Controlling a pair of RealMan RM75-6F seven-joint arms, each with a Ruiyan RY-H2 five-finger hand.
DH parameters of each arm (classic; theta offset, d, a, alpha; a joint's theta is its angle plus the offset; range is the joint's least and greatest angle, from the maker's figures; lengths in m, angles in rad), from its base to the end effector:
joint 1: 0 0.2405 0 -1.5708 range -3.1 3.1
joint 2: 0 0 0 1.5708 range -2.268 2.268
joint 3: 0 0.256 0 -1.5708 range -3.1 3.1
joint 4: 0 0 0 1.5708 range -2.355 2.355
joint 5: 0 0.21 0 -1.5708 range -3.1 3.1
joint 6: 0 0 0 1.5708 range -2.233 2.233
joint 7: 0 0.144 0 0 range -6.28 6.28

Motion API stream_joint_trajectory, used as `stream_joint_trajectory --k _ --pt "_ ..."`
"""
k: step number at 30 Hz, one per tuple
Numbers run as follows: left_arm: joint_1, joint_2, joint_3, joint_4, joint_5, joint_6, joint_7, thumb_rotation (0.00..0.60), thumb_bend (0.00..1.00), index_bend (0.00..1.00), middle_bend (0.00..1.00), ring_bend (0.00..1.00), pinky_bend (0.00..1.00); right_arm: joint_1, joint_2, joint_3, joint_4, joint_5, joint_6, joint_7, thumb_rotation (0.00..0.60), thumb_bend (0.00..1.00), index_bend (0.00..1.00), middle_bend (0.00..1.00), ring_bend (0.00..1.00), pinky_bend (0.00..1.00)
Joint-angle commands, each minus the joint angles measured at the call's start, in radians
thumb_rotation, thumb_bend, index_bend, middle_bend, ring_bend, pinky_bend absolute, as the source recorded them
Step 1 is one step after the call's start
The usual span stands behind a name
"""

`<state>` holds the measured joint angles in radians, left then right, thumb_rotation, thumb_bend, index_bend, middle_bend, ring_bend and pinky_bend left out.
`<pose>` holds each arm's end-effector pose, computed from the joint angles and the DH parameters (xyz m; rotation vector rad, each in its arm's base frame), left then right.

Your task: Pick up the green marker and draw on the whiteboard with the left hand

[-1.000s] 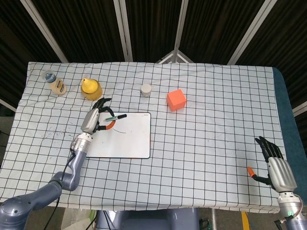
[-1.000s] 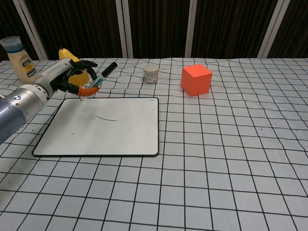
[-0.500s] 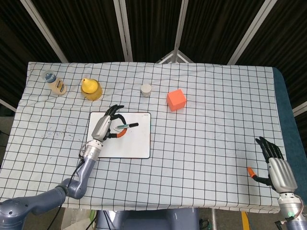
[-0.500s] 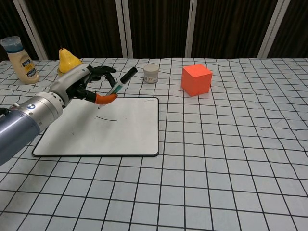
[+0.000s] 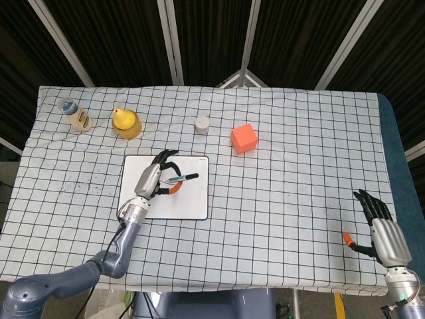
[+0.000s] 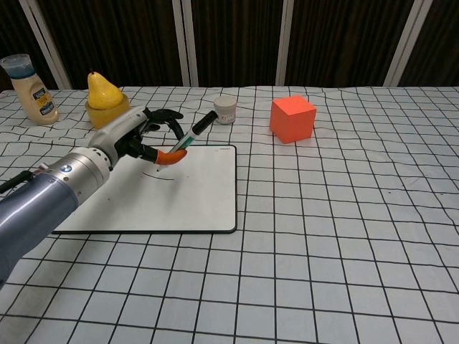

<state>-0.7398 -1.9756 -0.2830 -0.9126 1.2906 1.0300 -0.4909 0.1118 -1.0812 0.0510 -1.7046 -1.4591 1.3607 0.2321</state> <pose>-0.1476 0.3661 -0.0889 -1.4087 -1.5283 -1.4713 -0.3018 -0.1868 0.1479 1.3205 -1.2220 1.0409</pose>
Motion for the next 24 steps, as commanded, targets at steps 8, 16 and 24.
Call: stream_joint_trajectory --k 8,16,24 --pt "-0.007 -0.017 0.003 0.024 0.003 -0.013 -0.003 0.6 0.58 0.66 0.11 0.0 0.01 0.0 0.0 0.0 -0.001 0.001 -0.001 0.0 0.6 0.32 0.0 0.0 0.0 0.0" --pt "-0.015 -0.032 -0.004 0.051 -0.001 -0.023 -0.013 0.6 0.58 0.66 0.11 0.0 0.01 0.001 0.001 0.001 -0.002 0.003 -0.003 0.003 0.6 0.32 0.0 0.0 0.0 0.0" --pt "-0.017 -0.043 0.001 0.071 0.002 -0.031 -0.016 0.6 0.58 0.67 0.11 0.0 0.01 0.003 0.002 0.002 -0.001 0.005 -0.005 0.005 0.6 0.32 0.0 0.0 0.0 0.0"
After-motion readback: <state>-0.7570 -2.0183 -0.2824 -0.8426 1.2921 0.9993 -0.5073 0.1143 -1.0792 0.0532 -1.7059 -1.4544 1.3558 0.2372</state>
